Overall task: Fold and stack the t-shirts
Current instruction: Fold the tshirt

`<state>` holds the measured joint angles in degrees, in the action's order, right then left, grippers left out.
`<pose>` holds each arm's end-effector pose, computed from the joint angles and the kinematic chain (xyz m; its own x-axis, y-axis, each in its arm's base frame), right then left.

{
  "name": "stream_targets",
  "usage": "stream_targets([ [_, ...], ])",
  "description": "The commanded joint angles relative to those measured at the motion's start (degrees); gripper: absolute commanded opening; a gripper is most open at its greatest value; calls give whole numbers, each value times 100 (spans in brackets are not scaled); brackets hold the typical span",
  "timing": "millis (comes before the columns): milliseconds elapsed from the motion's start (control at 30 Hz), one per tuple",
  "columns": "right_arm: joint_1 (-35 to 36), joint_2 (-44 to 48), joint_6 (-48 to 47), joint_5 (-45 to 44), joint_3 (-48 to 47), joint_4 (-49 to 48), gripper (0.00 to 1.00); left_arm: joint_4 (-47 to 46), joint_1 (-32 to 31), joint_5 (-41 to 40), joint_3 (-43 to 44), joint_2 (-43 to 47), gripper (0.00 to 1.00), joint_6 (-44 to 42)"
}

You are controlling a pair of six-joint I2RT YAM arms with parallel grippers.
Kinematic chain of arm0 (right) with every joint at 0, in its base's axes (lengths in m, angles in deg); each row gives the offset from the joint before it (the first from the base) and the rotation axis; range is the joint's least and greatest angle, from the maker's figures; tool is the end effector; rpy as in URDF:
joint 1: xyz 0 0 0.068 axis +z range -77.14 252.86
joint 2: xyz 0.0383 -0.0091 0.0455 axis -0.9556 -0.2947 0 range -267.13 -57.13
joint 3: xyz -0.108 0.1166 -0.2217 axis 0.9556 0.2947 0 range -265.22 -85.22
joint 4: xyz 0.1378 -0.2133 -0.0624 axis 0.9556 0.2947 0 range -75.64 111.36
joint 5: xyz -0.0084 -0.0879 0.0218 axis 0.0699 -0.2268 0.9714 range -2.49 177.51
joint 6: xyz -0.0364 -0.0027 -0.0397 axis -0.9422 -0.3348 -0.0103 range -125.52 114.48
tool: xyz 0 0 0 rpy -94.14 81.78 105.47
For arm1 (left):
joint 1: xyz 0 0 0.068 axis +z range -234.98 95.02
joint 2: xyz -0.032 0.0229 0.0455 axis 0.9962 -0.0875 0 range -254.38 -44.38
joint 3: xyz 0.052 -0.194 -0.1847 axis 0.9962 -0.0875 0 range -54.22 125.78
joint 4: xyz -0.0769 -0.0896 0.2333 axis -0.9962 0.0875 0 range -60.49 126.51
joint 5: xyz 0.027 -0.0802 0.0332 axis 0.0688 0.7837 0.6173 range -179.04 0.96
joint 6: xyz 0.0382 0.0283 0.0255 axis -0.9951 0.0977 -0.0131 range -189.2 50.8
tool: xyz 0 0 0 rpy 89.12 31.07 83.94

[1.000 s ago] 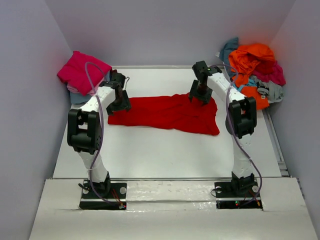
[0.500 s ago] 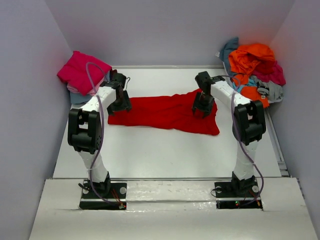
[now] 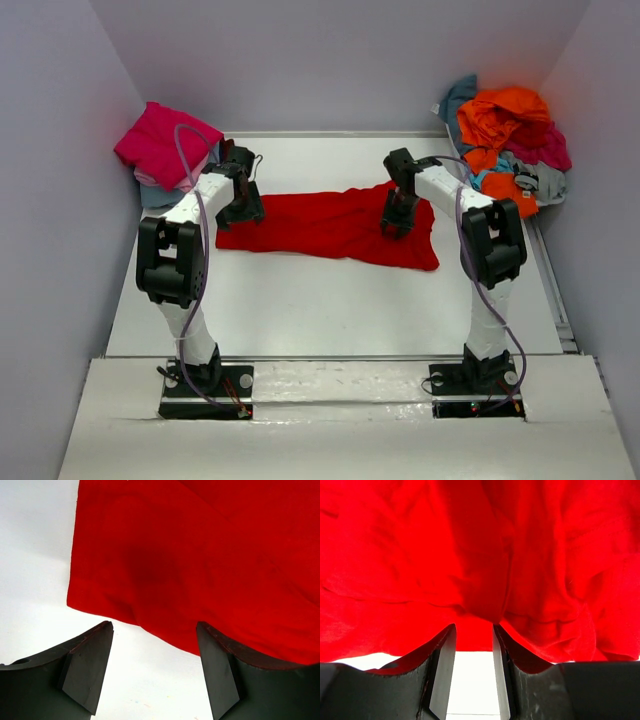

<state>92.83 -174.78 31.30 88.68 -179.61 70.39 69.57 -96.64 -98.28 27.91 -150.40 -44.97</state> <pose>0.3867 0.1412 0.1980 -0.9460 0.2937 -0.1368 0.2772 0.9523 0.1276 0.3822 -0.0731 0.2249 -0.8558 -0.2369 -0.4598 -0.2421 0.9690 -0.0488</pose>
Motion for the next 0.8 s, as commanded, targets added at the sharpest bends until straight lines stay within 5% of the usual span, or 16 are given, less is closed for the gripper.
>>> stream_targets([
  [0, 34, -22, -78, -38, -185, -110, 41, 20, -29, 1, 119, -24, 79, -32],
  [767, 34, 110, 168, -759, -308, 83, 38, 117, -29, -26, 374, -209, 79, -111],
])
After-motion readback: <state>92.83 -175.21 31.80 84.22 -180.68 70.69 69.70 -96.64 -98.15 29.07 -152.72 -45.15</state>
